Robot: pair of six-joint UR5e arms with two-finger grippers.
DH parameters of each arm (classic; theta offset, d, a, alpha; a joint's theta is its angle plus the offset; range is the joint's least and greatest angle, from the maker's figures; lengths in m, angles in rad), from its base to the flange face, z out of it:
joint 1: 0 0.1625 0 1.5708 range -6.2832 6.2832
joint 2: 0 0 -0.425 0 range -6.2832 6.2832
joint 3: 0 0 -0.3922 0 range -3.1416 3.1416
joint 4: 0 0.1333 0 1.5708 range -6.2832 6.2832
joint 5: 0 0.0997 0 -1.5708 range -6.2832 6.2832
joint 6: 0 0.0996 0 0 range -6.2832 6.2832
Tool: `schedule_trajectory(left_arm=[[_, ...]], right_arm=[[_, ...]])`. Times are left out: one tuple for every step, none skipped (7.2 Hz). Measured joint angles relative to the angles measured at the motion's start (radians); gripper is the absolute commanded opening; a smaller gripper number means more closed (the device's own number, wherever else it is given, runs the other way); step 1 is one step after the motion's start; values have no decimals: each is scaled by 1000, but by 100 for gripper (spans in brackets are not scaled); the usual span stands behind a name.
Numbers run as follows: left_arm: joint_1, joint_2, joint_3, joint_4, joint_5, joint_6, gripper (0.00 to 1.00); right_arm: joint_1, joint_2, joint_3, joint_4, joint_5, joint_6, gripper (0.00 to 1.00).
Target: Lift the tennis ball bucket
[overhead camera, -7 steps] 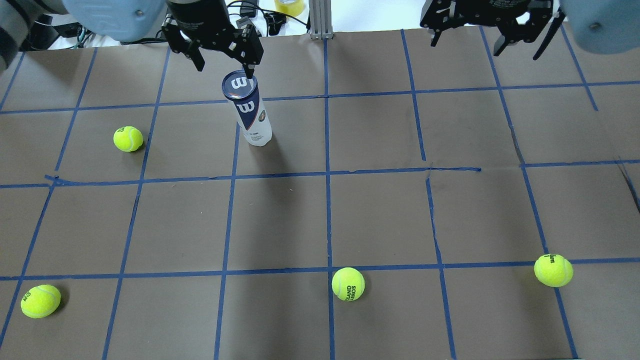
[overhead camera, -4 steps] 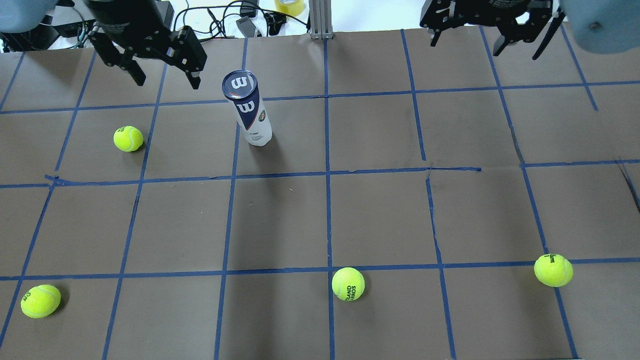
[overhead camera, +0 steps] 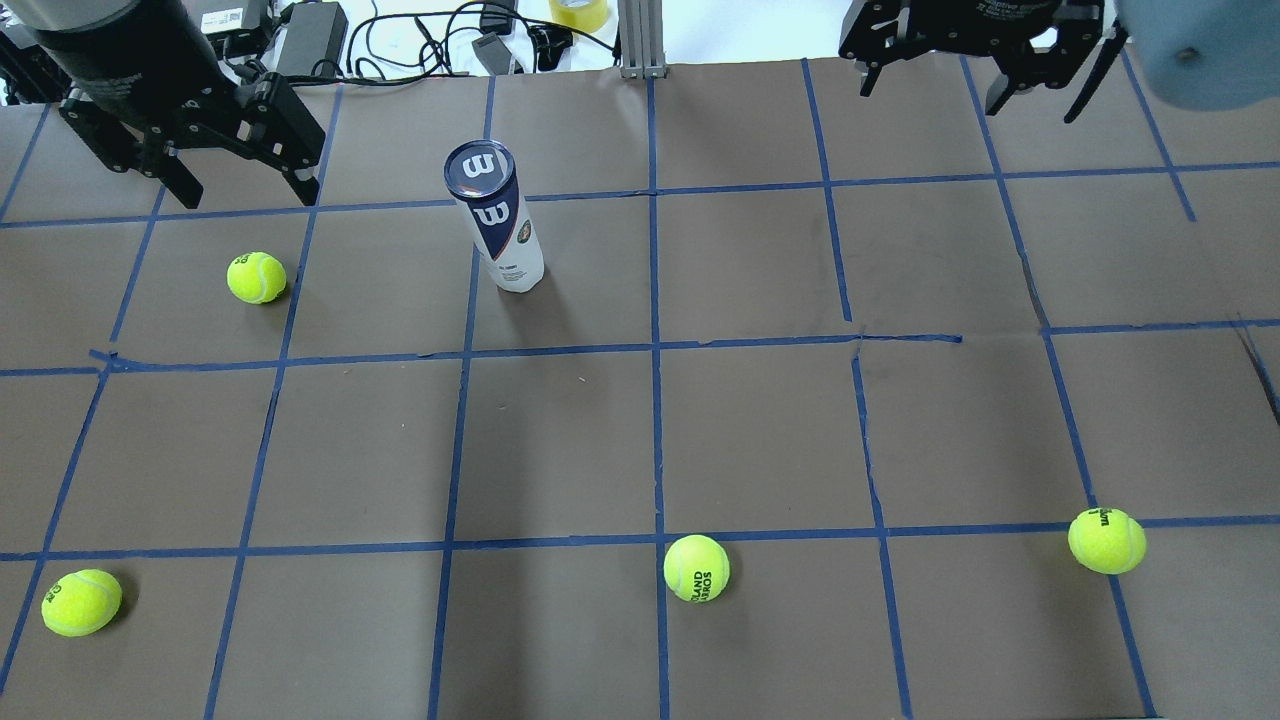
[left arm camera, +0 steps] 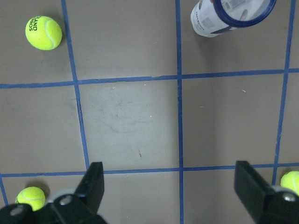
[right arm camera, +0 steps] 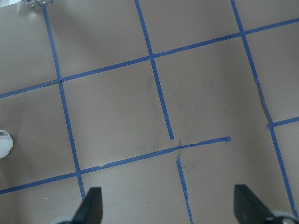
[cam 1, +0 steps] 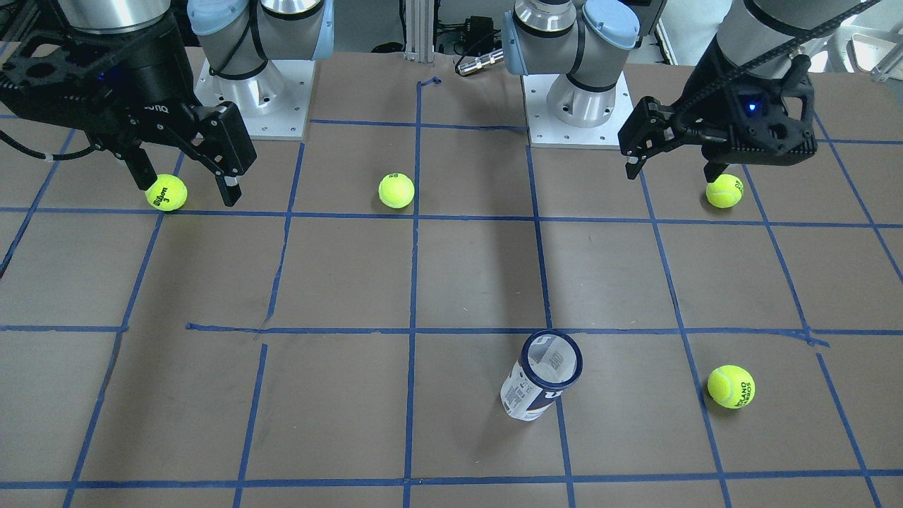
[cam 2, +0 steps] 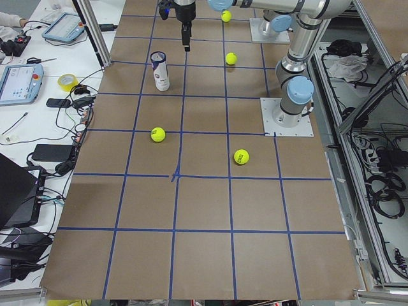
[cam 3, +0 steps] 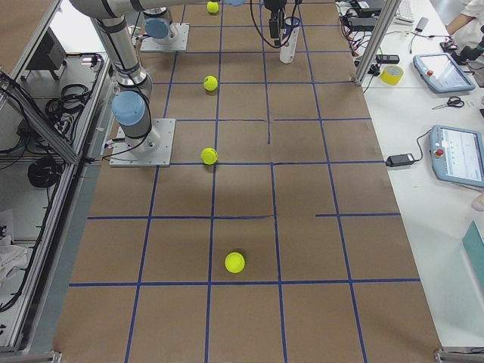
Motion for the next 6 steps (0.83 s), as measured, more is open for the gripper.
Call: schedule_trajectory(left_arm=[[1, 9, -24, 12, 2, 0, 100], [1, 15, -46, 26, 3, 0, 100], [2, 20, -62, 38, 3, 0, 100], [2, 22, -70, 46, 3, 0, 100], [2, 23, -73, 51, 1, 0, 100], [2, 24, -73, 53, -1, 0, 100]], right_arm=[[0, 0, 1, 0, -1, 0, 100], [-1, 0, 1, 0, -1, 0, 100], [-1, 0, 1, 0, -1, 0, 100], [-1, -1, 2, 0, -1, 0, 100], [0, -3, 2, 0, -2, 0, 100], [0, -4, 3, 0, -2, 0, 100]])
